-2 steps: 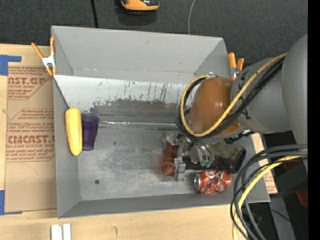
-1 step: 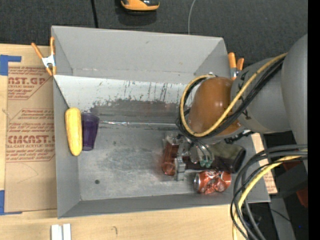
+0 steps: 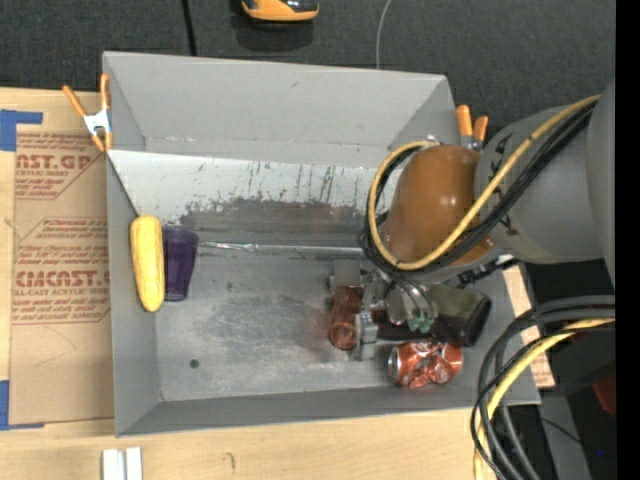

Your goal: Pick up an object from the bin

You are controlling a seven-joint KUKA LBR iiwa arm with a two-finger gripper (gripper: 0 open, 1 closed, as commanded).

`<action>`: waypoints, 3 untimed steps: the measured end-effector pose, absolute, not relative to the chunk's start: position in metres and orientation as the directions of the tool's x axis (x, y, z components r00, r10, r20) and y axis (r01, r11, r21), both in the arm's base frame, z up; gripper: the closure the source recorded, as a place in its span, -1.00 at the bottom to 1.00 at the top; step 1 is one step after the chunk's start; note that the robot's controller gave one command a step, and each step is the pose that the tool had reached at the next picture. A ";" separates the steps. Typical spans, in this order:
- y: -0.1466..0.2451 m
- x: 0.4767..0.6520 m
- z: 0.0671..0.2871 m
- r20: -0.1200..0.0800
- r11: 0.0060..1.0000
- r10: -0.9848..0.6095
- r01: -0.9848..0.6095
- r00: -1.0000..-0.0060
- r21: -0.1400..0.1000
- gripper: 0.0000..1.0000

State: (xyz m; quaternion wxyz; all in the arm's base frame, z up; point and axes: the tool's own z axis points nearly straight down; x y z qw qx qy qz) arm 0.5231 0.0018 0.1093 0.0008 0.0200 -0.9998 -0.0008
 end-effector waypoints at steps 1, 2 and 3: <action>-0.004 0.522 0.126 -0.004 0.999 -0.043 -0.043 -0.999 0.001 1.00; -0.007 0.509 0.157 0.008 1.000 -0.025 -0.025 -1.000 0.002 1.00; -0.007 0.511 0.195 -0.004 1.000 -0.023 -0.023 -1.000 0.000 1.00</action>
Offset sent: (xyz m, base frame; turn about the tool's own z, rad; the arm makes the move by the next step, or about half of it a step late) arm -0.0198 -0.0125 0.0805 0.0308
